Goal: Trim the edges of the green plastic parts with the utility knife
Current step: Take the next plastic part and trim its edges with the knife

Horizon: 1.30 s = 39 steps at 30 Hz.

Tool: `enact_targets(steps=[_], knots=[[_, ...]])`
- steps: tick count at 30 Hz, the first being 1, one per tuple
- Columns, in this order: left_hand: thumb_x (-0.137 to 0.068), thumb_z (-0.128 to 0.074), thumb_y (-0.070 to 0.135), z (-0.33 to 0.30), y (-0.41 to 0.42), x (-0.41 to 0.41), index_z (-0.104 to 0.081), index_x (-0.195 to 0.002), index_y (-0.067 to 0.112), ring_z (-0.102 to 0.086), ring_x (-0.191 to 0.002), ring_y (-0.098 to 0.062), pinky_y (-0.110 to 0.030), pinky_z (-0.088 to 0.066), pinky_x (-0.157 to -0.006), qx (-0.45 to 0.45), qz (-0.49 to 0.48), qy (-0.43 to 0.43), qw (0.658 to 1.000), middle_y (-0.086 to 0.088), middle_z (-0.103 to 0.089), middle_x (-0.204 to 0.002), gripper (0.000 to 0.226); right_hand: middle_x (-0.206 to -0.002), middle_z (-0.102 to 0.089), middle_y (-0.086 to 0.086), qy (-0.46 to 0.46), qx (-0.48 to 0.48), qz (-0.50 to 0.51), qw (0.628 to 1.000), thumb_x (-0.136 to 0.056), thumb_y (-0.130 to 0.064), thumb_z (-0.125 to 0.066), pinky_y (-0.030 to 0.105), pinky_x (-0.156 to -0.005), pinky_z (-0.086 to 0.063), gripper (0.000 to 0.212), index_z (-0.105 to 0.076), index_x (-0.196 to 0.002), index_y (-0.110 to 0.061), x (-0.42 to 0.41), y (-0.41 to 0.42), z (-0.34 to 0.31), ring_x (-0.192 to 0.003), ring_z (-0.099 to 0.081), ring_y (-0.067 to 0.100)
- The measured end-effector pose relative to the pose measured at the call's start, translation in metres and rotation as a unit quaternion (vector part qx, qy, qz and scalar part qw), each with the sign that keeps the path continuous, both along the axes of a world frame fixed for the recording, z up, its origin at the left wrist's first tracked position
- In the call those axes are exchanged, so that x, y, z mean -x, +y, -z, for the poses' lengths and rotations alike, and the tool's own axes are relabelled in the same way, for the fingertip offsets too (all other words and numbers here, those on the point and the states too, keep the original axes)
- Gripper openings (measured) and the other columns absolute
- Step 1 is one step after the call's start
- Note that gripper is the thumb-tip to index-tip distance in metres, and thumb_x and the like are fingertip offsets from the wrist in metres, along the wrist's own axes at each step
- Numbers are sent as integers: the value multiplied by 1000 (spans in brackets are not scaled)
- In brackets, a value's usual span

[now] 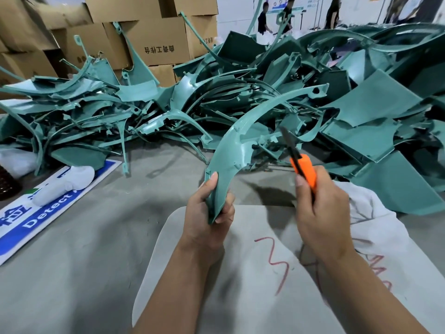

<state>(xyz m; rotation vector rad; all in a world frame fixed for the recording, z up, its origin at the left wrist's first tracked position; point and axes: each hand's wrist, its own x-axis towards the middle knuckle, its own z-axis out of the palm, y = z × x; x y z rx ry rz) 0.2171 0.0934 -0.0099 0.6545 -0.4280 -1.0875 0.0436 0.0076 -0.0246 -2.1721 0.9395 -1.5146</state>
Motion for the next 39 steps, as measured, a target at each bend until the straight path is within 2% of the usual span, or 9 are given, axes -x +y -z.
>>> enact_targets(steps=[2, 9, 13, 18, 21, 24, 28, 35, 39], knots=[[-94, -56, 24, 0, 0, -2, -49, -122, 11, -35, -39, -6, -14, -26, -30, 2, -5, -22, 1000, 3, -44, -65, 31, -58, -42, -3, -28, -29, -4, 999, -105, -31, -46, 33, -51, -31, 30, -46, -82, -12, 4, -6, 0, -52, -41, 16], [-97, -60, 34, 1, -3, 3, -56, -117, 8, -35, -46, -6, -16, -30, -37, -25, -19, -64, 997, 3, -42, -66, 33, -59, -42, -11, -1, 30, -115, 993, -106, -36, -49, 12, -49, -26, 28, -38, -81, -41, -3, 8, -6, -49, -41, 5], [-91, -65, 35, 1, -4, 5, -58, -121, 7, -42, -47, -6, -15, -36, -41, -34, 1, -46, 998, 1, -47, -71, 41, -56, -40, -7, 20, 31, -144, 989, -107, -37, -48, 13, -50, -27, 25, -44, -83, -34, -3, 7, -2, -47, -43, 10], [-97, -55, 31, 1, -4, 3, -48, -129, 8, -37, -43, -4, -14, -28, -37, -26, 68, -30, 997, 2, -45, -68, 40, -56, -39, -10, 22, 18, -152, 988, -107, -38, -48, 16, -50, -28, 31, -46, -79, -26, -3, 7, -3, -47, -42, 10], [-99, -52, 29, 1, -3, 2, -56, -119, 3, -38, -40, -3, -13, -27, -36, -20, 119, 3, 993, 3, -47, -65, 33, -59, -41, -13, 13, 14, -194, 981, -107, -35, -49, 14, -50, -28, 24, -45, -83, -39, -3, 12, -8, -47, -40, 6], [-100, -50, 28, 2, -3, 0, -62, -106, 6, -38, -39, -3, -13, -27, -35, -12, 136, 11, 991, 3, -48, -63, 25, -60, -44, -5, 5, -16, -228, 974, -107, -35, -49, 19, -49, -30, 24, -51, -83, -30, -2, 14, -9, -48, -40, 10], [-100, -48, 26, 4, -4, -2, -64, -110, 3, -38, -39, -3, -13, -30, -34, -9, 136, 18, 990, 3, -49, -63, 29, -59, -46, -1, 5, -27, -224, 974, -108, -36, -48, 30, -46, -34, 26, -53, -84, -27, -3, 14, -9, -49, -43, 16], [-110, -31, 21, 10, -9, -8, -55, -132, -2, -40, -38, -3, -11, -30, -33, -41, 170, 47, 984, 5, -49, -63, 40, -55, -44, -7, 33, -9, -148, 988, -108, -41, -48, 29, -44, -34, 33, -50, -81, -22, -3, 8, -2, -46, -45, 16], [-112, -20, 15, 12, -10, -10, -73, -111, 0, -42, -38, -3, -12, -32, -33, -33, 186, 57, 980, 4, -50, -63, 56, -54, -43, -5, 38, 3, -135, 990, -109, -42, -49, 34, -45, -35, 34, -46, -80, -23, -3, 7, 0, -47, -46, 18]])
